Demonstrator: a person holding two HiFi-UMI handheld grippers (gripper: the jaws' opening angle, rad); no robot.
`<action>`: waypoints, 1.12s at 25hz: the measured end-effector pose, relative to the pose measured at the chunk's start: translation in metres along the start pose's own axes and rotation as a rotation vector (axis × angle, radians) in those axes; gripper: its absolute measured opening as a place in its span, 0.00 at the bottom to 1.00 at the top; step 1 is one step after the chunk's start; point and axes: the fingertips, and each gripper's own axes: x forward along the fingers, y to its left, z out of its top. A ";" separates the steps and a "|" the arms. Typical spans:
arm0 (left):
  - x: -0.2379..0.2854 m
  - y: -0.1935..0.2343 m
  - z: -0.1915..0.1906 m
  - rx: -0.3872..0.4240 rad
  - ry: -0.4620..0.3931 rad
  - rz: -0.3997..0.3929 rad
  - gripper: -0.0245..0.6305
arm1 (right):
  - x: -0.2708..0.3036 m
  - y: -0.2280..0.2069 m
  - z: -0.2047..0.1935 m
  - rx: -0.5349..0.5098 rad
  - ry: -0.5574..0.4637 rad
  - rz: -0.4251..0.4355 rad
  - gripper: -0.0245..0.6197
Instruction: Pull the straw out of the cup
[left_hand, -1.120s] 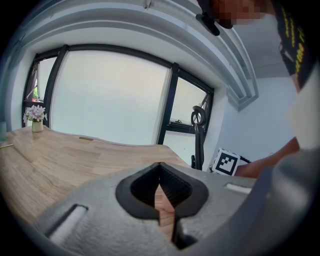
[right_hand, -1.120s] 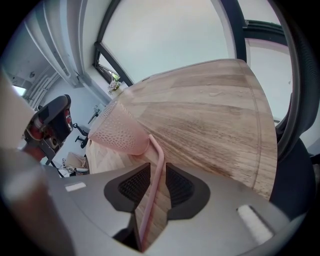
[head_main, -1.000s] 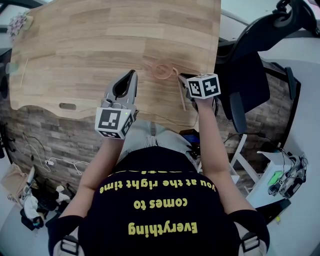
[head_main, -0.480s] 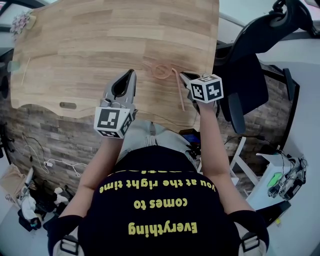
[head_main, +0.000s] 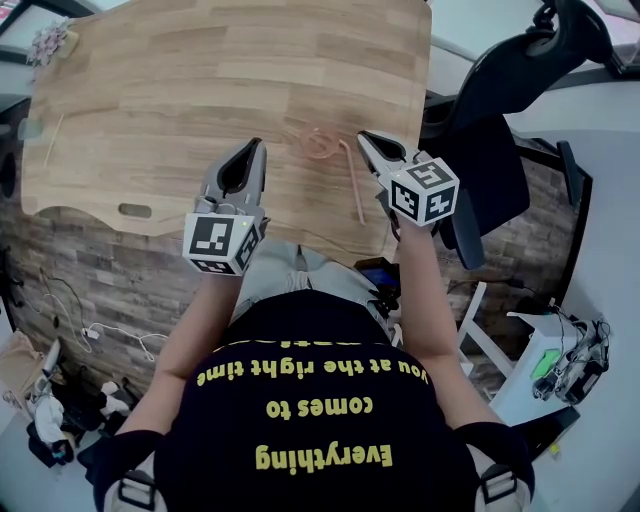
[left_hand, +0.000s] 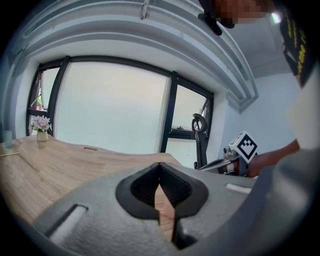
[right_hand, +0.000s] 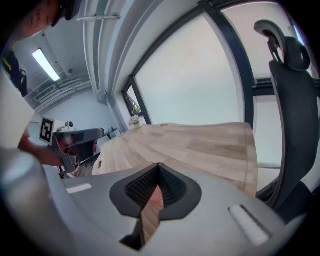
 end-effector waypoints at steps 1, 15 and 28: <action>-0.001 0.000 0.002 0.002 -0.006 0.002 0.04 | -0.004 0.002 0.009 -0.010 -0.041 -0.002 0.05; -0.016 0.001 0.040 0.040 -0.088 0.013 0.04 | -0.076 0.018 0.081 -0.106 -0.353 -0.123 0.05; -0.032 0.007 0.056 0.075 -0.121 0.019 0.04 | -0.108 0.041 0.107 -0.159 -0.515 -0.224 0.05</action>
